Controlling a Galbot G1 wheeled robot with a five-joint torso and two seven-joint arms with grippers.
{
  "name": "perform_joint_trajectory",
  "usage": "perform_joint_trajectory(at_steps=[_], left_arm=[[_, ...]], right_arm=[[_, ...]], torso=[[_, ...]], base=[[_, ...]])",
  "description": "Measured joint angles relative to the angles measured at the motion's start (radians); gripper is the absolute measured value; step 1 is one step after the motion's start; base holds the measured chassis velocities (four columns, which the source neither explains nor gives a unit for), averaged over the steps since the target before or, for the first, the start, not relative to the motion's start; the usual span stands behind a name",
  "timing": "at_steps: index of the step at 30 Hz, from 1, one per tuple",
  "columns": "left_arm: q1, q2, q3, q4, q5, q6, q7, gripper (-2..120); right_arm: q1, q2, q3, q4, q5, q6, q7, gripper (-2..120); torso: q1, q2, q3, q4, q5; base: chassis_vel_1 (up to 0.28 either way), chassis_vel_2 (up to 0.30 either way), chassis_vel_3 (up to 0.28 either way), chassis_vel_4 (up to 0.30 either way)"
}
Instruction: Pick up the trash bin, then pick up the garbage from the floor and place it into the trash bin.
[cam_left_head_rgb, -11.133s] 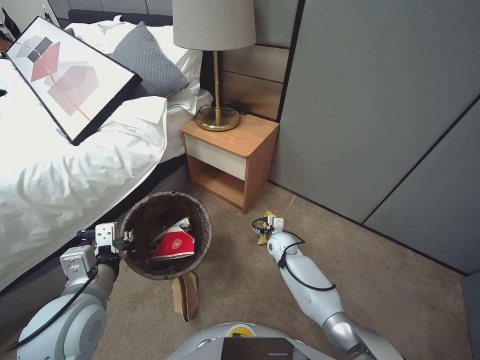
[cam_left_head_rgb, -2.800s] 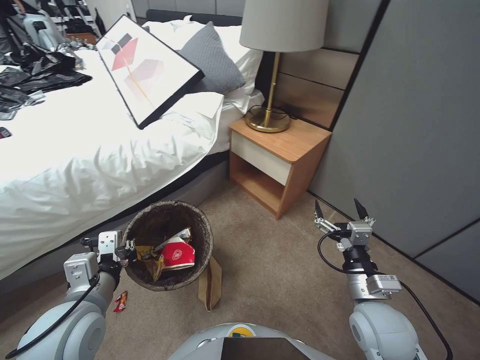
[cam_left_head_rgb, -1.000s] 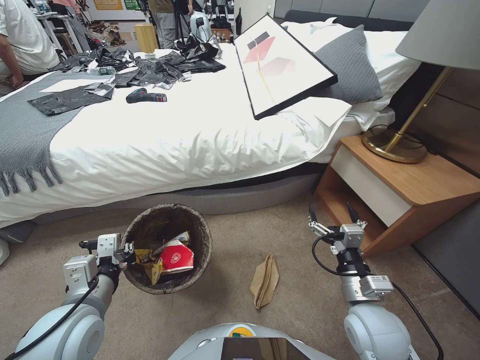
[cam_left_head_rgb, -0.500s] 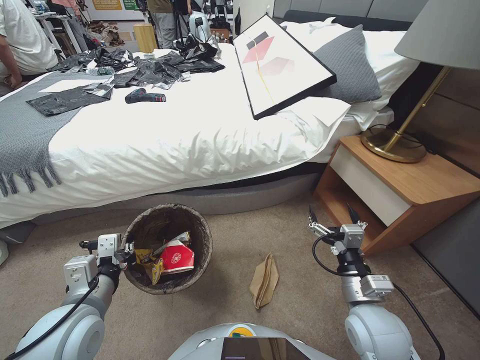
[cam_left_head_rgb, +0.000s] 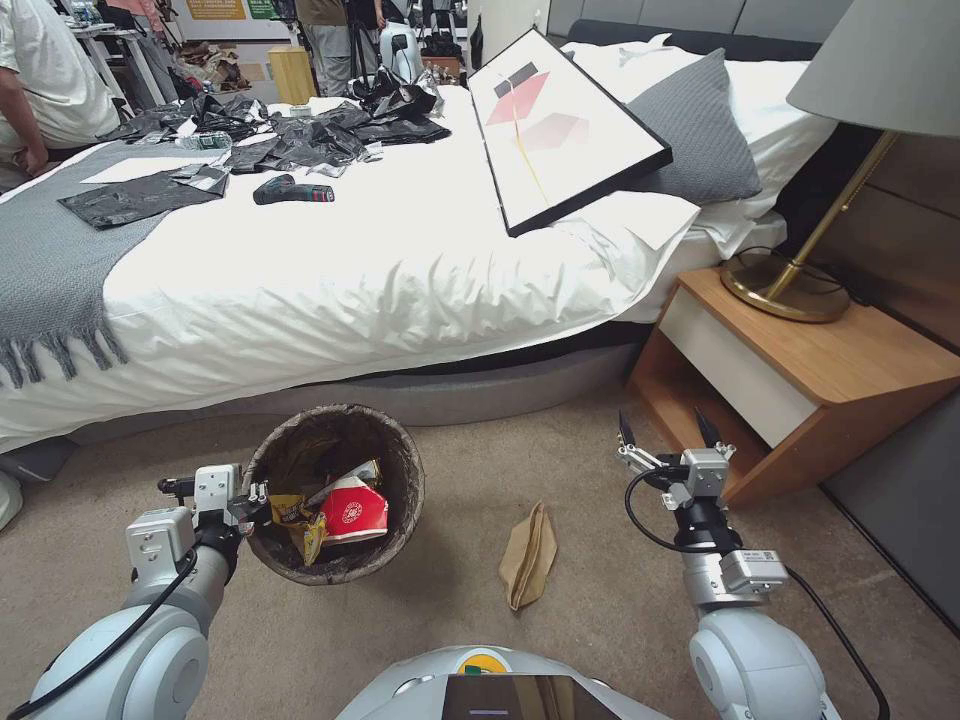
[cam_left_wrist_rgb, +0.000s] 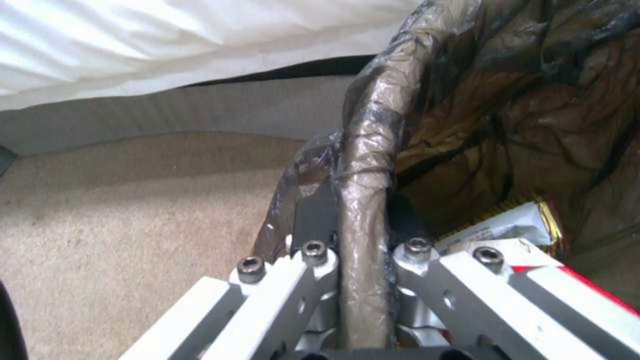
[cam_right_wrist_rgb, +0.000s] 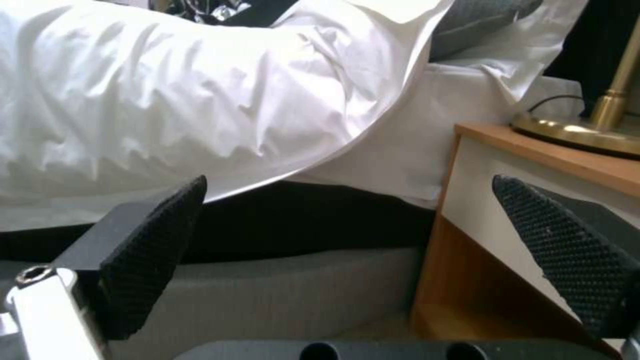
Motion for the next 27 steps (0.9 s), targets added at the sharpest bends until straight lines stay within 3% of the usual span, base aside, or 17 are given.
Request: perform_joint_trajectory(at_steps=[27], left_arm=[[-0.007,-0.004,0.005,0.0,0.001,0.0,0.001,3]], right_arm=[[0.006,-0.003,-0.003,-0.013,-0.005,0.002,0.0,100]], torso=[[0.0,0.0,0.0,-0.0002,0.0]], base=[[0.087,-0.087,-0.09,0.086]])
